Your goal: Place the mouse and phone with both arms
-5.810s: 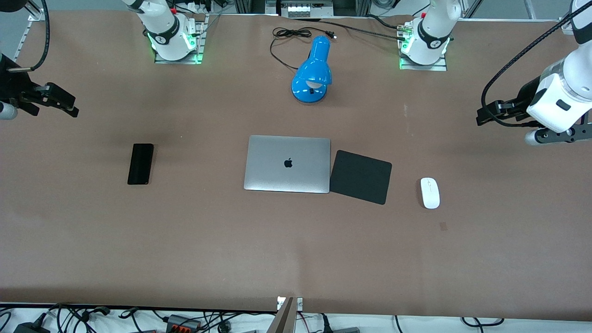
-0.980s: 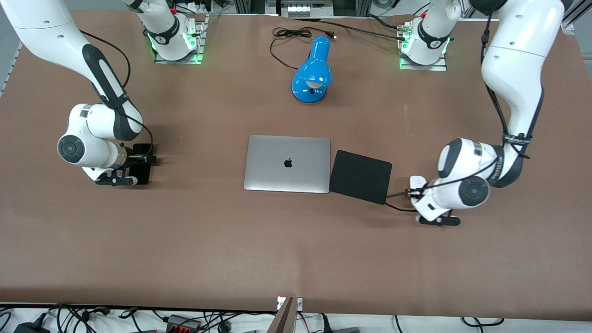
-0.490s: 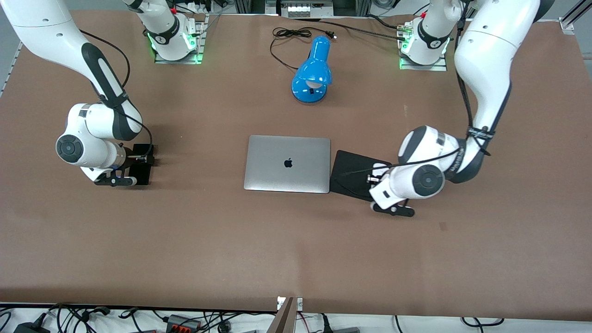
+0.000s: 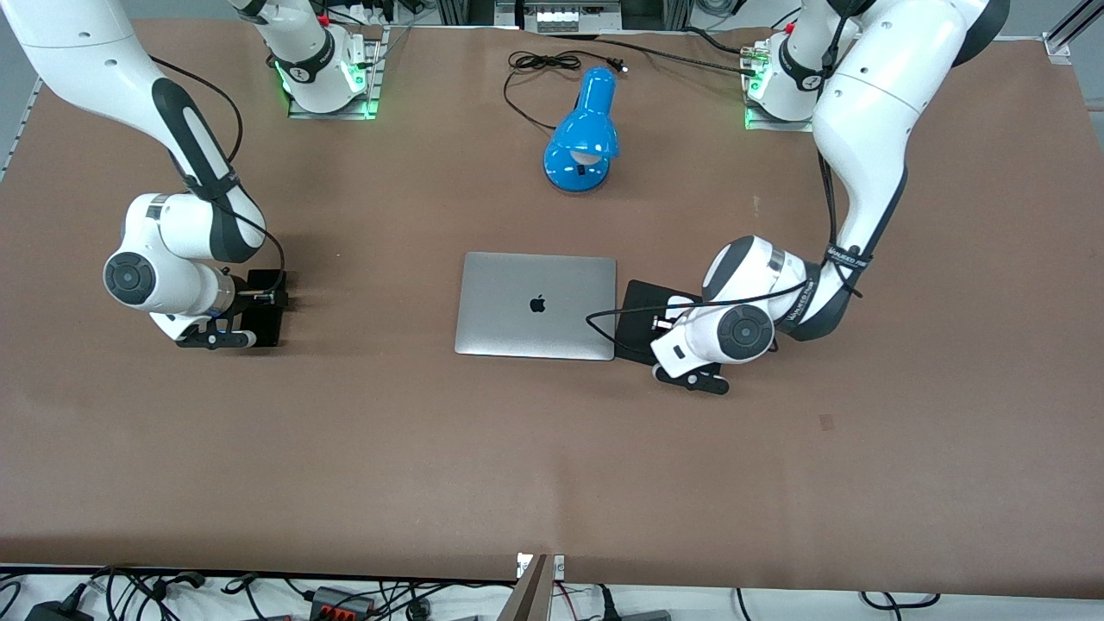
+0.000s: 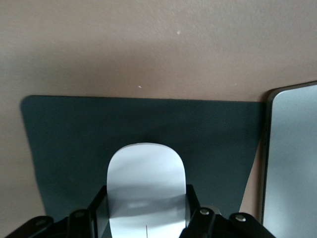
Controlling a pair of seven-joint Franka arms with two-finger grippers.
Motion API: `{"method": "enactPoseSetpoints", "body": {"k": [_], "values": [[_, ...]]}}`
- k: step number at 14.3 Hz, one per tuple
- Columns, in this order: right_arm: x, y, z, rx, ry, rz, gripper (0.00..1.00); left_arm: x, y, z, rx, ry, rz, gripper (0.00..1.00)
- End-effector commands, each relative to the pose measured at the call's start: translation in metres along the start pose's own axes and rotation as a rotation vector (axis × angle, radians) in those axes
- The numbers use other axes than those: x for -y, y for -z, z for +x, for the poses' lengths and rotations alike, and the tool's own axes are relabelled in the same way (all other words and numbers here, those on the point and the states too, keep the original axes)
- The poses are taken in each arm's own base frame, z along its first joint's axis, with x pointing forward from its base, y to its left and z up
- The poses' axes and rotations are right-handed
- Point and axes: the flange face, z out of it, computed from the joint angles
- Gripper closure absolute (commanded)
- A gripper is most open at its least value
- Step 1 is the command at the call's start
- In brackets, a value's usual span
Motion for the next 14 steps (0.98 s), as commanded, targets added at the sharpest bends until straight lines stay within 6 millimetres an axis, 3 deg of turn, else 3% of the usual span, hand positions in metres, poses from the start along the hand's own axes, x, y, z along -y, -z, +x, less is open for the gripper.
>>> {"method": "enactPoseSetpoints", "body": {"k": [1, 3, 5, 9, 14], "values": [[0.031, 0.076, 0.005, 0.046, 0.038, -0.023, 0.76, -0.001, -0.012, -0.001, 0.013, 0.004, -0.001, 0.49], [0.06, 0.11, 0.013, 0.05, 0.059, -0.004, 0.76, 0.0, -0.015, 0.0, 0.018, 0.004, 0.0, 0.49], [0.089, 0.12, 0.015, 0.044, 0.052, 0.027, 0.76, 0.0, -0.014, -0.001, 0.018, 0.005, 0.001, 0.49], [0.161, 0.115, 0.01, 0.034, 0.054, 0.042, 0.76, 0.001, -0.013, 0.0, 0.014, 0.006, 0.0, 0.49], [0.211, 0.08, 0.007, 0.048, -0.011, 0.018, 0.76, 0.001, -0.013, 0.0, 0.014, 0.007, 0.002, 0.49]]}}
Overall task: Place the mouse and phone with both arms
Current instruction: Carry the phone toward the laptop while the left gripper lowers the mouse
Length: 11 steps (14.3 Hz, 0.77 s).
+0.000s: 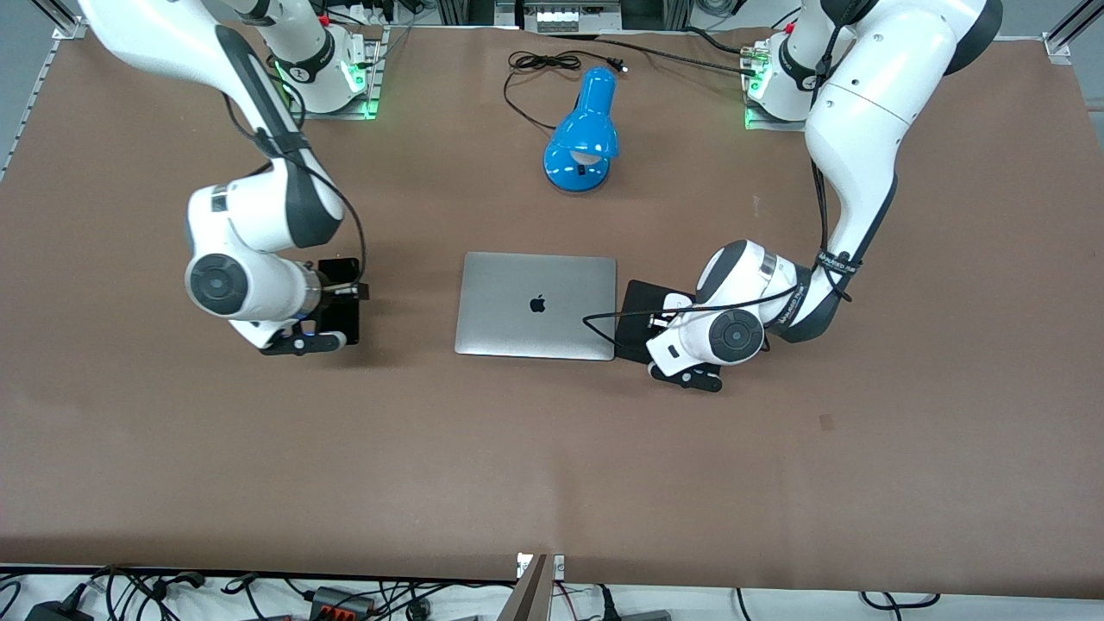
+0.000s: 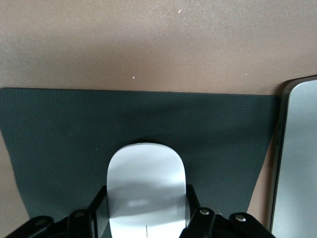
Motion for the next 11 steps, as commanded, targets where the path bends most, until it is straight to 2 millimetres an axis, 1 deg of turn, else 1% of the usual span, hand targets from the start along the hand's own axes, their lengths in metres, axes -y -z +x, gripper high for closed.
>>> {"method": "enactPoseSetpoints", "body": {"k": [1, 3, 6, 7, 8, 9, 10, 11], "values": [[0.019, -0.018, 0.002, 0.011, -0.048, 0.0, 0.76, 0.0, 0.004, -0.001, -0.009, 0.005, 0.005, 0.49], [0.024, -0.033, 0.003, 0.029, -0.06, 0.001, 0.76, 0.0, 0.003, -0.001, -0.009, 0.004, 0.007, 0.49], [0.043, -0.048, 0.0, 0.026, -0.078, -0.007, 0.76, 0.002, 0.002, 0.0, -0.011, 0.009, 0.007, 0.49], [0.053, -0.052, -0.001, 0.018, -0.087, -0.01, 0.76, 0.002, 0.001, 0.001, -0.009, 0.009, 0.007, 0.46], [0.062, -0.055, -0.003, 0.012, -0.091, -0.012, 0.76, 0.002, 0.001, 0.001, -0.009, 0.009, 0.007, 0.28], [0.065, -0.061, 0.0, 0.0, -0.106, -0.009, 0.76, 0.003, 0.001, 0.001, -0.009, 0.009, 0.008, 0.11], [0.066, -0.065, 0.002, -0.007, -0.112, -0.005, 0.76, 0.004, 0.002, 0.0, -0.007, 0.007, 0.01, 0.0], [0.066, -0.067, 0.003, -0.007, -0.114, -0.005, 0.76, 0.004, 0.008, 0.0, -0.01, 0.007, 0.012, 0.0]]}}
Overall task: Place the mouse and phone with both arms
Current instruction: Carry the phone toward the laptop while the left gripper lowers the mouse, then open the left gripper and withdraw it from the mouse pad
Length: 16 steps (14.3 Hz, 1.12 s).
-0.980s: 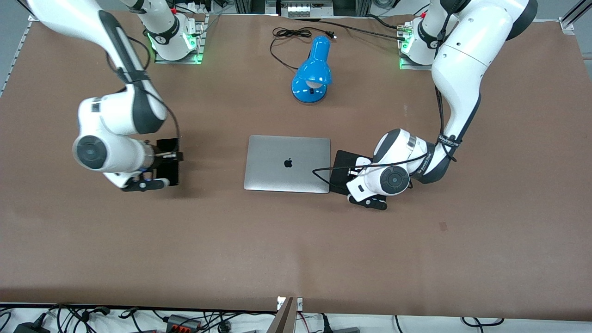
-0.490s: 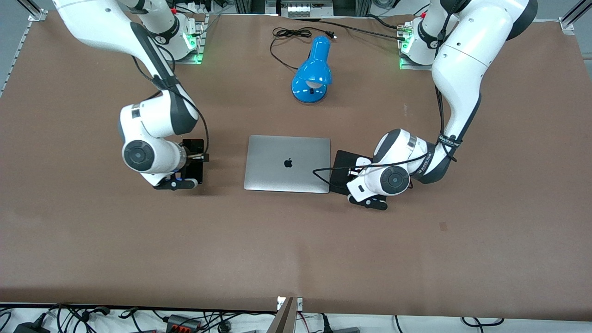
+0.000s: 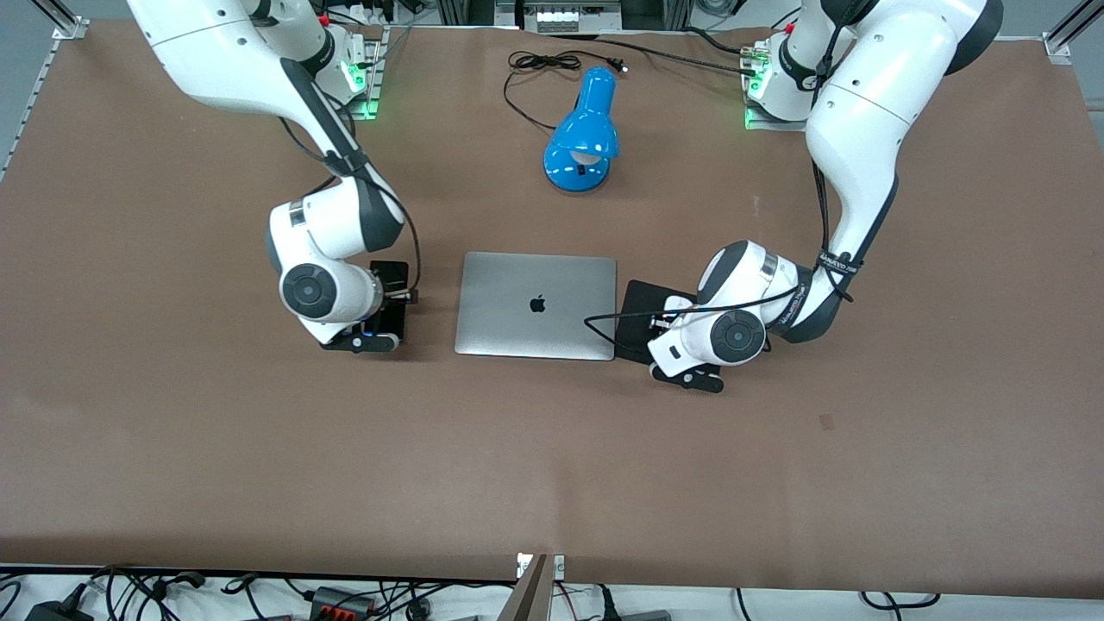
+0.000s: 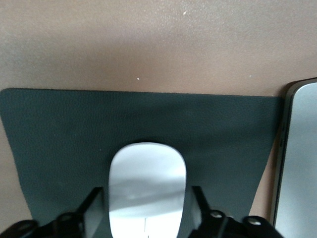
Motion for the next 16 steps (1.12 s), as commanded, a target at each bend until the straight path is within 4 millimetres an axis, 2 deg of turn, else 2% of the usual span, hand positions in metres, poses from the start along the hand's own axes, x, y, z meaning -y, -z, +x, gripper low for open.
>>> {"method": "enactPoseSetpoints", "body": {"k": [1, 3, 7, 10, 12, 13, 14, 16], "values": [[0.005, -0.003, -0.001, -0.007, -0.03, 0.011, 0.76, 0.004, 0.017, -0.001, -0.008, 0.008, 0.01, 0.0], [0.014, -0.005, -0.006, -0.007, -0.031, 0.006, 0.76, 0.02, 0.06, -0.009, -0.012, 0.032, 0.022, 0.0], [0.026, -0.005, -0.011, -0.01, -0.058, 0.0, 0.76, 0.083, 0.179, -0.047, -0.057, 0.123, 0.041, 0.0], [0.03, -0.007, -0.011, -0.019, -0.066, 0.004, 0.76, 0.127, 0.275, -0.089, -0.134, 0.205, 0.048, 0.0], [0.037, -0.012, -0.012, -0.025, -0.081, 0.008, 0.76, 0.142, 0.326, -0.13, -0.073, 0.242, 0.071, 0.0], [0.045, -0.014, -0.013, -0.03, -0.083, 0.025, 0.76, 0.156, 0.353, -0.149, -0.041, 0.27, 0.074, 0.0], [0.047, -0.017, -0.013, -0.031, -0.085, 0.03, 0.76, 0.171, 0.373, -0.165, -0.011, 0.297, 0.072, 0.0], [0.046, -0.019, -0.013, -0.027, -0.087, 0.028, 0.76, 0.2, 0.385, -0.181, 0.025, 0.358, 0.059, 0.0]]}}
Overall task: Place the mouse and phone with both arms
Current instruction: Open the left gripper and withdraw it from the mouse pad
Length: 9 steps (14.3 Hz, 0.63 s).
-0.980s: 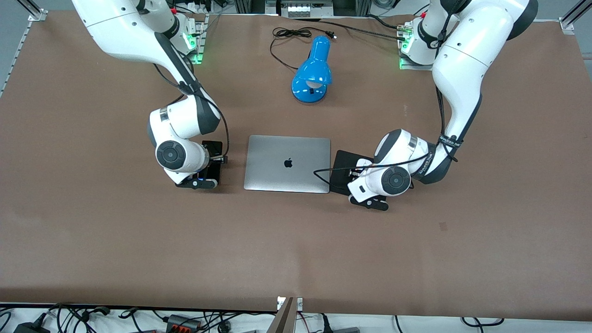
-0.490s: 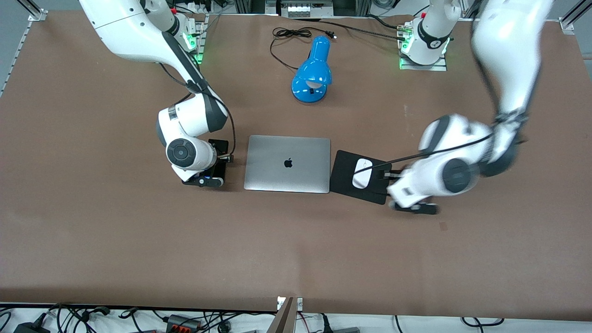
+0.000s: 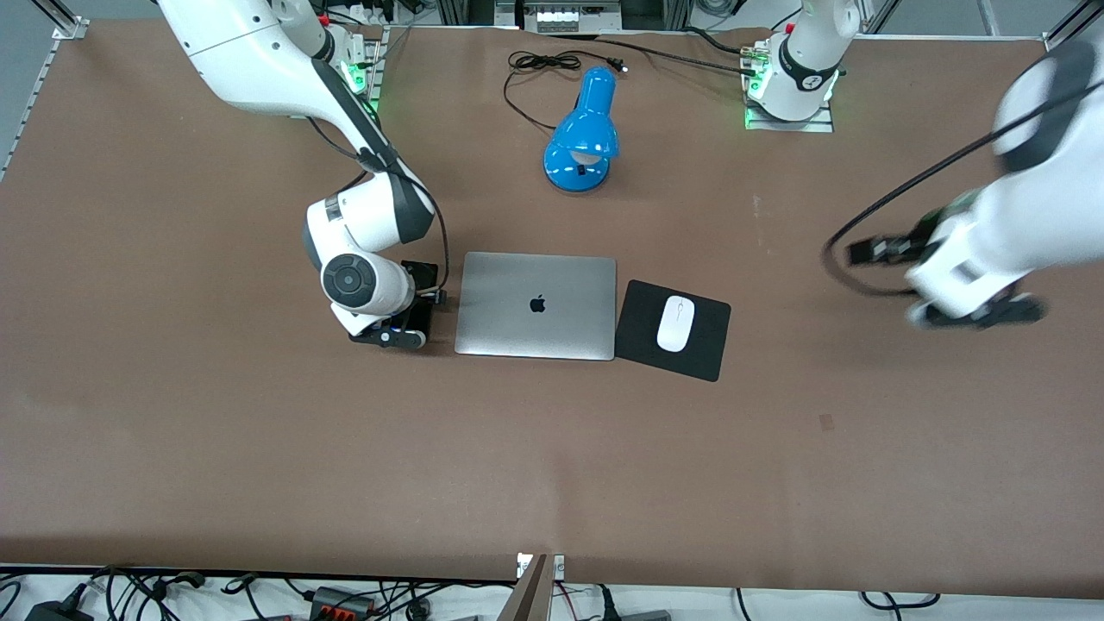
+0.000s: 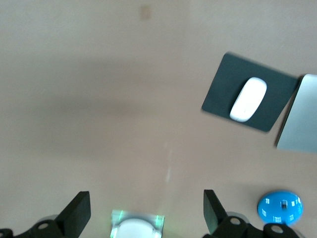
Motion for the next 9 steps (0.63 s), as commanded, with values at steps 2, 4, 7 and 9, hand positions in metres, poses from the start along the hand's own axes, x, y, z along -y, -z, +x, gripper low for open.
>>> {"method": "enactPoseSetpoints", "body": {"k": [2, 4, 7, 9], "values": [[0.006, -0.001, -0.004, -0.003, -0.02, 0.012, 0.76, 0.038, 0.001, 0.008, 0.046, 0.059, -0.015, 0.0], [0.006, -0.007, -0.002, 0.0, -0.021, 0.01, 0.76, 0.03, -0.007, 0.008, 0.047, 0.056, -0.008, 0.0], [0.008, -0.009, -0.002, -0.008, -0.017, 0.014, 0.76, 0.02, 0.01, -0.01, -0.039, 0.05, -0.008, 0.0], [0.01, -0.011, -0.003, -0.007, -0.014, 0.013, 0.76, 0.01, 0.002, -0.022, -0.093, 0.045, 0.0, 0.0]]}}
